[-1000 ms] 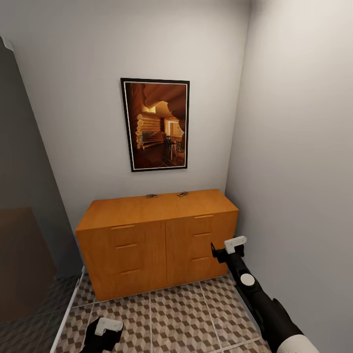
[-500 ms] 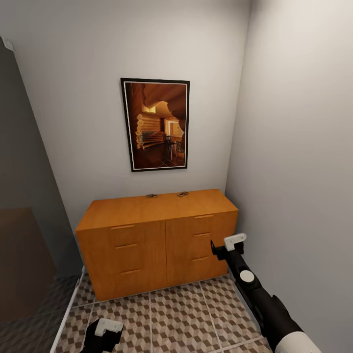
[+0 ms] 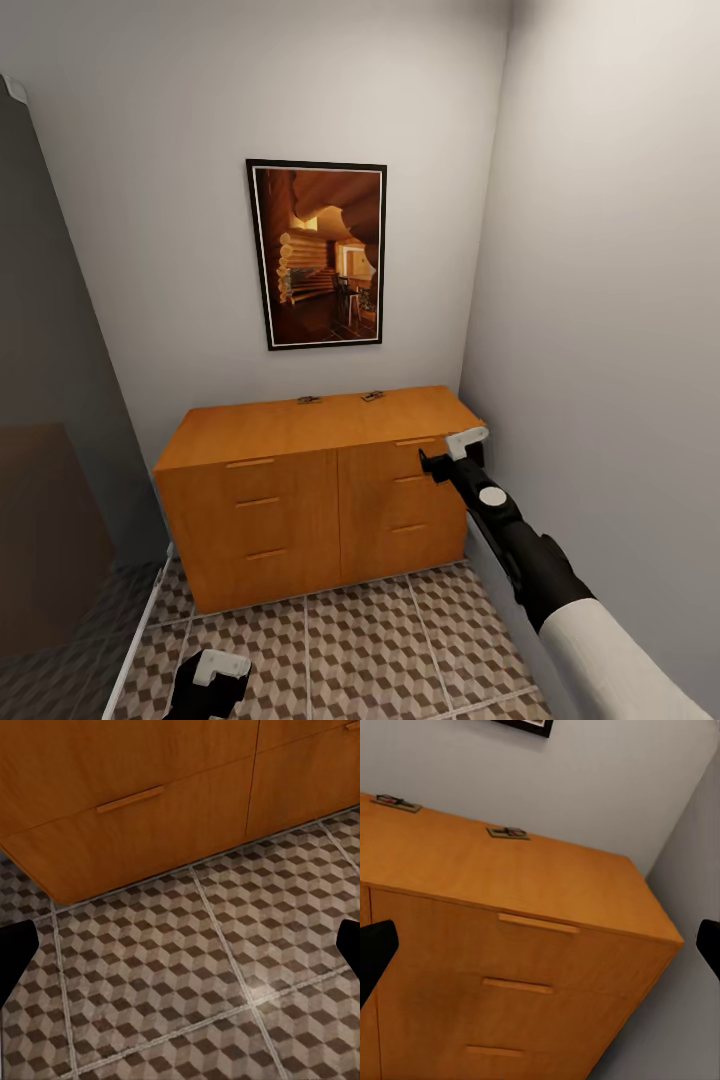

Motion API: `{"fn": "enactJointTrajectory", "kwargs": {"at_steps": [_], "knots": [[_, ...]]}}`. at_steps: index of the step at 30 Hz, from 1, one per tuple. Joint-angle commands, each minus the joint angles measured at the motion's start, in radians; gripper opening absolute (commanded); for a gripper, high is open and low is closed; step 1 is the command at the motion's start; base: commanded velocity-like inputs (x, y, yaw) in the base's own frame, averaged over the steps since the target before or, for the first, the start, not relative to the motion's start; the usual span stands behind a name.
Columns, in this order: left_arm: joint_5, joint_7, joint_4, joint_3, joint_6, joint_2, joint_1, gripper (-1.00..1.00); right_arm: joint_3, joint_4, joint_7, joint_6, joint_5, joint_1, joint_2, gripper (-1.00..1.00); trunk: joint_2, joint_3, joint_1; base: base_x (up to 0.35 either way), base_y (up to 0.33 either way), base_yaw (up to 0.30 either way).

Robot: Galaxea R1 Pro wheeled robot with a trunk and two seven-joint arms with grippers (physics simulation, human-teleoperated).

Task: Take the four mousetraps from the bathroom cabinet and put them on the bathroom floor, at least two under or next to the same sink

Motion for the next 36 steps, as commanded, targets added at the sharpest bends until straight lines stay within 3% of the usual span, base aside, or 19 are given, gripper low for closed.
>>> {"fn": "enactJointTrajectory", "kwargs": {"at_steps": [1, 10, 12, 14, 20, 21, 26, 36], "knots": [[0.009, -0.003, 0.003, -0.008, -0.005, -0.001, -0.001, 1.00, 0.003, -0.001, 0.004, 0.028, 0.007, -0.022, 0.003, 1.00, -0.001, -0.001, 0.000, 0.000, 0.000, 0.000], [0.009, -0.003, 0.003, -0.009, -0.005, -0.001, -0.001, 1.00, 0.003, 0.002, 0.036, 0.132, -0.011, -0.147, 0.046, 1.00, -0.001, -0.001, 0.000, 0.000, 0.000, 0.000], [0.009, -0.003, 0.003, -0.008, -0.005, -0.001, -0.001, 1.00, 0.004, 0.007, 0.076, 0.149, -0.017, -0.175, 0.071, 1.00, -0.001, -0.001, 0.000, 0.000, 0.000, 0.000], [0.009, -0.003, 0.003, -0.009, -0.005, -0.001, -0.001, 1.00, 0.004, 0.013, 0.098, 0.149, -0.019, -0.180, 0.075, 1.00, -0.001, -0.001, 0.000, 0.000, 0.000, 0.000], [0.009, -0.006, 0.003, -0.010, -0.005, -0.003, -0.001, 1.00, 0.004, 0.048, 0.248, 0.077, -0.020, -0.188, 0.074, 1.00, -0.001, -0.001, 0.000, 0.000, 0.000, 0.000], [0.009, -0.007, 0.003, -0.010, -0.005, -0.003, -0.001, 1.00, 0.004, 0.082, 0.291, 0.018, -0.019, -0.188, 0.073, 1.00, -0.001, -0.001, 0.000, 0.000, 0.000, 0.000], [0.009, -0.008, 0.003, -0.010, -0.006, -0.004, -0.001, 1.00, 0.003, 0.162, 0.317, -0.076, -0.016, -0.189, 0.072, 1.00, -0.001, -0.001, 0.000, 0.000, 0.000, 0.000], [0.009, -0.008, 0.003, -0.009, -0.005, -0.003, -0.001, 1.00, 0.000, 0.190, 0.306, -0.098, -0.016, -0.189, 0.072, 1.00, -0.001, -0.001, 0.000, 0.016, 0.000, 0.000]]}}
